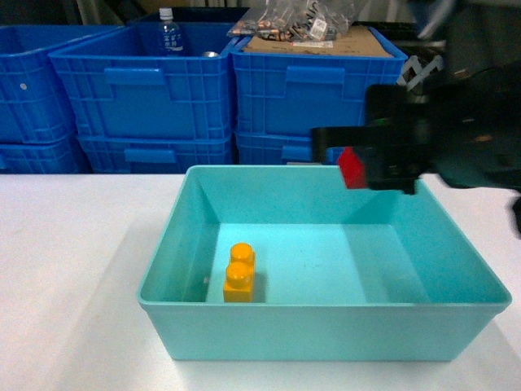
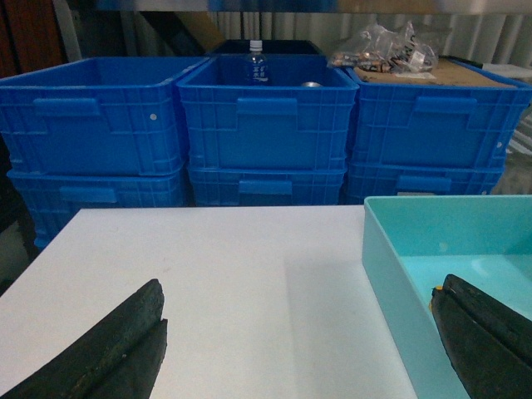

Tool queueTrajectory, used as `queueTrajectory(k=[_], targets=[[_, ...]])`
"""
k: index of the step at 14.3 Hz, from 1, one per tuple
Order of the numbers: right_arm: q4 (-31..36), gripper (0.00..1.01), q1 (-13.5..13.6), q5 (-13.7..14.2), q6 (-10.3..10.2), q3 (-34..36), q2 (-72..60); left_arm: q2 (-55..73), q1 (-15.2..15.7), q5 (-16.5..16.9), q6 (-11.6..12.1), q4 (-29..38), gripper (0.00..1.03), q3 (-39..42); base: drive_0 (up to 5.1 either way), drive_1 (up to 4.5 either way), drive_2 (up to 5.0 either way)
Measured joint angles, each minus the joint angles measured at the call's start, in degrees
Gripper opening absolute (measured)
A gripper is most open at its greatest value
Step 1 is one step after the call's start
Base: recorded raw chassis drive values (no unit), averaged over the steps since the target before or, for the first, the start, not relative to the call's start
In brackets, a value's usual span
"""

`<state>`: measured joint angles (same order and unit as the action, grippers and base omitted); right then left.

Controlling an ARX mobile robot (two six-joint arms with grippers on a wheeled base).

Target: Pick red block from blue box to shelf

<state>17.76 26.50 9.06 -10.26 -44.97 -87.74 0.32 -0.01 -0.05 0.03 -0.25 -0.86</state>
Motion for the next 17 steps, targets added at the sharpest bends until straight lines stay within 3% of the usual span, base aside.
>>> queueTrajectory(k=[1,4,5,6,7,8,9,10,12,16,17], targets=[[0.6,0.26,-1.3,0.1,1.5,6.2,8.9,0.0,0.0,0.0,0.0,0.0,0.98,0.0,0.0,0.00,0.0],[-2.0,0.26,-4.5,8.8,10.2,22.3,37.4,0.0,0.0,0.0,0.0,0.0,0.98,0.0,0.0,0.00,0.0],[-5.7,0.26,-5.2,9.9,11.0,25.3,43.4,0.0,0.0,0.0,0.0,0.0,0.98,0.0,0.0,0.00,0.0],[-7.8,0.26,-5.0,14.0,13.4,30.8,51.9,0.0,0.0,0.0,0.0,0.0,0.98,0.0,0.0,0.00,0.0],[-7.8,0.26,-4.1,15.4,15.7,34.7,57.9,0.0,0.0,0.0,0.0,0.0,0.98,0.0,0.0,0.00,0.0],[-6.0,0.26,-4.0,14.9,16.7,36.2,61.6,0.0,0.0,0.0,0.0,0.0,0.98,0.0,0.0,0.00,0.0],[-2.4,0.25,-6.4,11.3,14.7,36.6,64.7,0.0,0.0,0.0,0.0,0.0,0.98,0.0,0.0,0.00,0.0],[-3.3,0.26,-9.2,8.7,12.7,37.4,67.0,0.0,0.0,0.0,0.0,0.0,0.98,0.0,0.0,0.00,0.0],[-5.6,0.26,-13.4,4.4,11.3,39.9,69.5,0.0,0.0,0.0,0.0,0.0,0.98,0.0,0.0,0.00,0.0],[-8.1,0.25,-19.4,-1.8,11.1,41.6,74.6,0.0,0.0,0.0,0.0,0.0,0.98,0.0,0.0,0.00,0.0],[-9.2,0.25,-24.5,-7.4,10.9,42.3,76.0,0.0,0.0,0.0,0.0,0.0,0.98,0.0,0.0,0.00,0.0]])
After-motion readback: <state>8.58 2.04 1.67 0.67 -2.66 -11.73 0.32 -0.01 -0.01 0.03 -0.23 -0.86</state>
